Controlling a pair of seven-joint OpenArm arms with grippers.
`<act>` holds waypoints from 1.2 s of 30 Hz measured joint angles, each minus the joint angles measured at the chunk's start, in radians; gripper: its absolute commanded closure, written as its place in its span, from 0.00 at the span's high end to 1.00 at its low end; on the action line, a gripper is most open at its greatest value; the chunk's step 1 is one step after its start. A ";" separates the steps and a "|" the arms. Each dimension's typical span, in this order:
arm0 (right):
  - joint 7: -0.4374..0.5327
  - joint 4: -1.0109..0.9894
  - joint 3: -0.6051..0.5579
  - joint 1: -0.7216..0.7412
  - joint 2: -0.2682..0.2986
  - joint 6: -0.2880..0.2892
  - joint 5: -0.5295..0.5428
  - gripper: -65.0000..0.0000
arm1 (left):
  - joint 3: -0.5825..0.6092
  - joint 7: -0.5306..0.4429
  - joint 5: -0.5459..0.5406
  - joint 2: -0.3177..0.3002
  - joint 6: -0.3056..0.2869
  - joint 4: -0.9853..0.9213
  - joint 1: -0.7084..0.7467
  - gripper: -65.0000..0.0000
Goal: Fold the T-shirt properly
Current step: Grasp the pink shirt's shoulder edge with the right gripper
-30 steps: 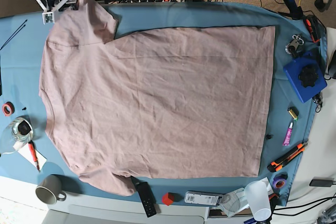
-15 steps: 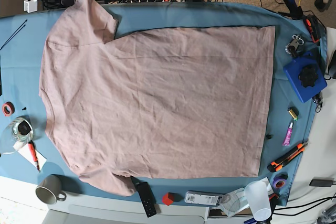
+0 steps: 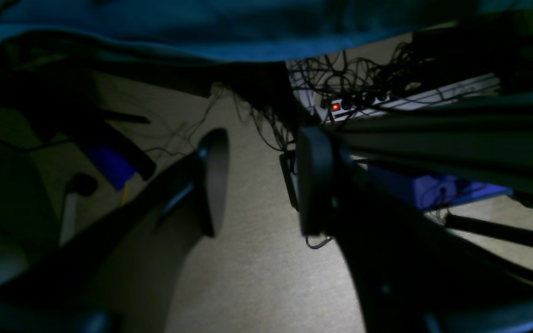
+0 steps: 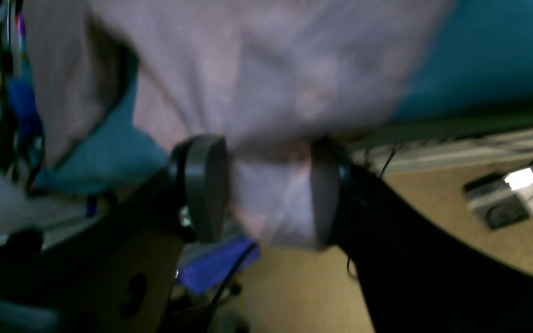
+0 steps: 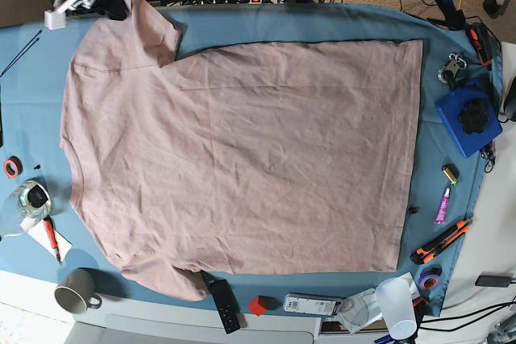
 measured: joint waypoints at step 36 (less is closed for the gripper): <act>0.026 -0.099 0.055 0.043 -0.027 0.001 -0.057 0.45 | 0.000 0.000 0.000 0.000 -0.003 0.000 -0.013 0.38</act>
